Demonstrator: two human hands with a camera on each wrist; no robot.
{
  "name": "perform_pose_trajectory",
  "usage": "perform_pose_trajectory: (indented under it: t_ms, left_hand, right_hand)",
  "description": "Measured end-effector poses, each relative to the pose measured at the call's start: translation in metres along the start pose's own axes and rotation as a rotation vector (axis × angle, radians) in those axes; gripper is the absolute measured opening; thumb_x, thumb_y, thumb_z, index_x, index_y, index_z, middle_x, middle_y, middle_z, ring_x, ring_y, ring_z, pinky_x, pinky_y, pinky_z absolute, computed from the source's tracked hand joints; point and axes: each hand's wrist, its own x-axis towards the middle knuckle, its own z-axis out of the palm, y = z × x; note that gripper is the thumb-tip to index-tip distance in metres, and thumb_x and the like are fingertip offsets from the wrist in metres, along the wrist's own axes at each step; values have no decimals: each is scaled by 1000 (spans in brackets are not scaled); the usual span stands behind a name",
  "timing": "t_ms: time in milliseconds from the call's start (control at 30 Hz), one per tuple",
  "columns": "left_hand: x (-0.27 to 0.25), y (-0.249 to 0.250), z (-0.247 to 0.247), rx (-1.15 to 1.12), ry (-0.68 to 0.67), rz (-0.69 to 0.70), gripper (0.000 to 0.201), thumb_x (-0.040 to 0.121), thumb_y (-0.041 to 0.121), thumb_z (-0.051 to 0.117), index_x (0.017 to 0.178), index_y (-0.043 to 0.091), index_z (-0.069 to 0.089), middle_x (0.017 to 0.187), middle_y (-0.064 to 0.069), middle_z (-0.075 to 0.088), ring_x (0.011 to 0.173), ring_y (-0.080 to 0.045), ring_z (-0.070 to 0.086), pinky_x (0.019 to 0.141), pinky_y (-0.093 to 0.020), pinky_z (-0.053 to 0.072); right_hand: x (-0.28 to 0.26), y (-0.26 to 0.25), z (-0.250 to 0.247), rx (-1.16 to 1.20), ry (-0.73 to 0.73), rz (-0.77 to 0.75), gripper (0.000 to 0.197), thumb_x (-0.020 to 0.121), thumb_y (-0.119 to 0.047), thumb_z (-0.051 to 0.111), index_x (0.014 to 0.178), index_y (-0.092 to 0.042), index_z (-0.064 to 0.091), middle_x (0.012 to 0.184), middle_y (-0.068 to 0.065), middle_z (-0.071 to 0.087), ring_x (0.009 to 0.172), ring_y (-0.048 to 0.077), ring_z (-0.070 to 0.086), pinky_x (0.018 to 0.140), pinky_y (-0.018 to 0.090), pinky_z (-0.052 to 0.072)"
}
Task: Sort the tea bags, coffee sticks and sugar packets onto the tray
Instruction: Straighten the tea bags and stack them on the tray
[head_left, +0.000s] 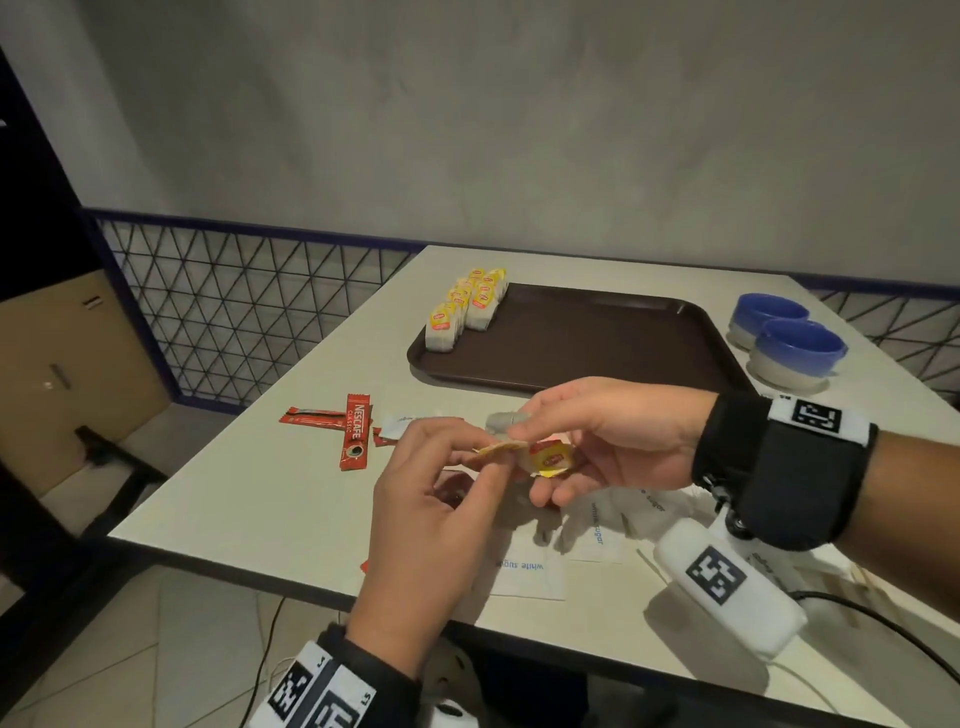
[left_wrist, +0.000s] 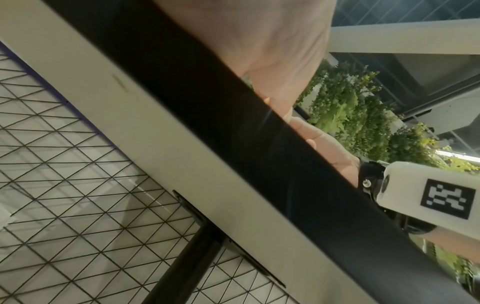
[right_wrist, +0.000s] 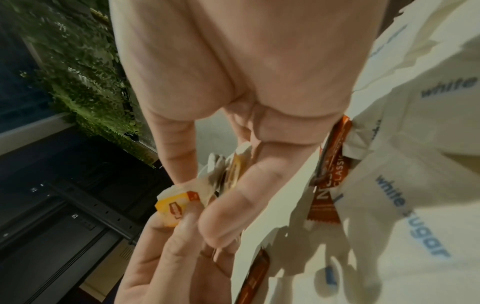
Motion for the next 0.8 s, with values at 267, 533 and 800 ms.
perform_pose_trajectory:
  t_ms: [267, 533, 800]
  left_hand:
    - [1, 2, -2, -96, 48, -114, 13, 87, 17, 81, 89, 30, 78, 109, 10, 72, 104, -25, 71, 81, -53, 61]
    - [7, 1, -9, -320, 172, -372, 5, 91, 17, 74, 95, 17, 78, 88, -2, 78, 80, -19, 75, 65, -28, 61]
    - [8, 1, -7, -322, 101, -376, 21, 91, 17, 76, 110, 23, 71, 86, -6, 78, 81, -22, 76, 67, -34, 60]
  right_hand:
    - [-5, 5, -7, -45, 12, 3, 28, 95, 7, 62, 122, 11, 62, 109, 32, 68, 83, 26, 73, 70, 25, 63]
    - [-19, -3, 0, -577, 154, -121, 21, 92, -4, 70, 110, -14, 76, 108, 21, 73, 80, 21, 67, 72, 30, 57]
    - [-33, -22, 21, -770, 82, -264, 30, 83, -8, 82, 110, -15, 71, 95, 14, 76, 88, 37, 72, 89, 54, 56]
